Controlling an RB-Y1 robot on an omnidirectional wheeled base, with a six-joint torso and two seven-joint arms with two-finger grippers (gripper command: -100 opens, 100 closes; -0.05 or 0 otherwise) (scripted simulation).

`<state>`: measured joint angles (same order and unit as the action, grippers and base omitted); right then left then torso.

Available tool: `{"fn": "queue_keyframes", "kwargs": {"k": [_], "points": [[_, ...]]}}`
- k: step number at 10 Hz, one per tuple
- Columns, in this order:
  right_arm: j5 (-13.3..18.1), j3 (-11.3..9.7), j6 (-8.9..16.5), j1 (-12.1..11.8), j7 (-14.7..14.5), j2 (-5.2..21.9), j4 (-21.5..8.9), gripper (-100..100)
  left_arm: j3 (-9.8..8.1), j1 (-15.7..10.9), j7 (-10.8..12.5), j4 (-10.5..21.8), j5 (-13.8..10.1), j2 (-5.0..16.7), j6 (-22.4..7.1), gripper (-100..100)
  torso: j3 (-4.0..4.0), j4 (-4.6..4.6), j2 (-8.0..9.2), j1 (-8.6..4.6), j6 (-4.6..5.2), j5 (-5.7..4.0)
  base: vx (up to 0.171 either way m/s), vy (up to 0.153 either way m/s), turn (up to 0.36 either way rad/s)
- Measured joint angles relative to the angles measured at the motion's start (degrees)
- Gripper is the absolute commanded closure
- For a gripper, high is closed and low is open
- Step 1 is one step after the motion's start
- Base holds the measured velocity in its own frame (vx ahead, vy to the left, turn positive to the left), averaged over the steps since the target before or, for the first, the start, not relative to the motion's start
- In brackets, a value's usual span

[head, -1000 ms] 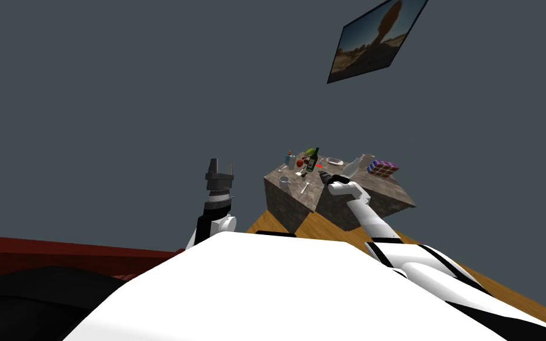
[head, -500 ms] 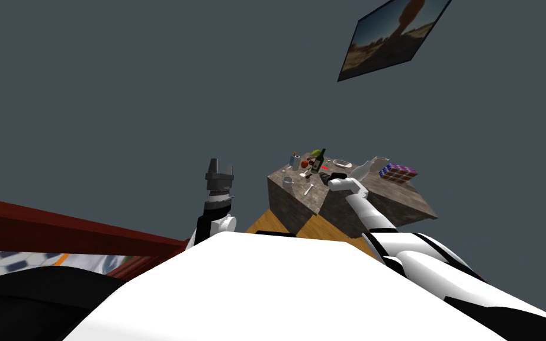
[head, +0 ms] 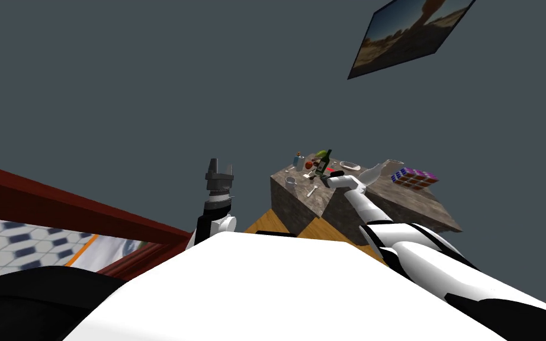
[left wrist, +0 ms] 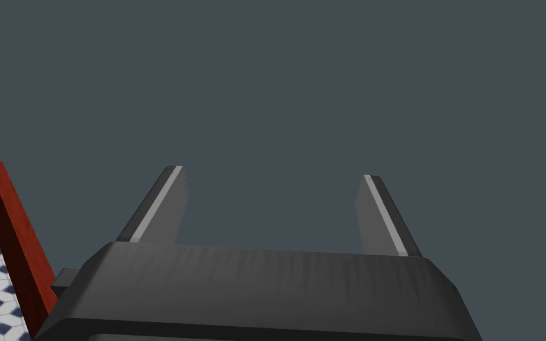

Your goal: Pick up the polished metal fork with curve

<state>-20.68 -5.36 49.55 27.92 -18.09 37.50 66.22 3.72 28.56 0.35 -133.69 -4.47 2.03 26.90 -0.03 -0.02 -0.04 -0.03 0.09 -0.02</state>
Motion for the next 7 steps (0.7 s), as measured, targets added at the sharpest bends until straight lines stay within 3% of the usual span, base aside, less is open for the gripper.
{"fn": "queue_keyframes", "kwargs": {"k": [7], "points": [[-1.94,-3.65,10.69,6.44,-4.44,0.94,-9.14,-100,0.00,0.00,0.00,0.00,0.00,0.00,0.00,0,-0.01,0.00,-0.01,0.01,-0.02,0.01,-0.002,-0.013,0.111]]}}
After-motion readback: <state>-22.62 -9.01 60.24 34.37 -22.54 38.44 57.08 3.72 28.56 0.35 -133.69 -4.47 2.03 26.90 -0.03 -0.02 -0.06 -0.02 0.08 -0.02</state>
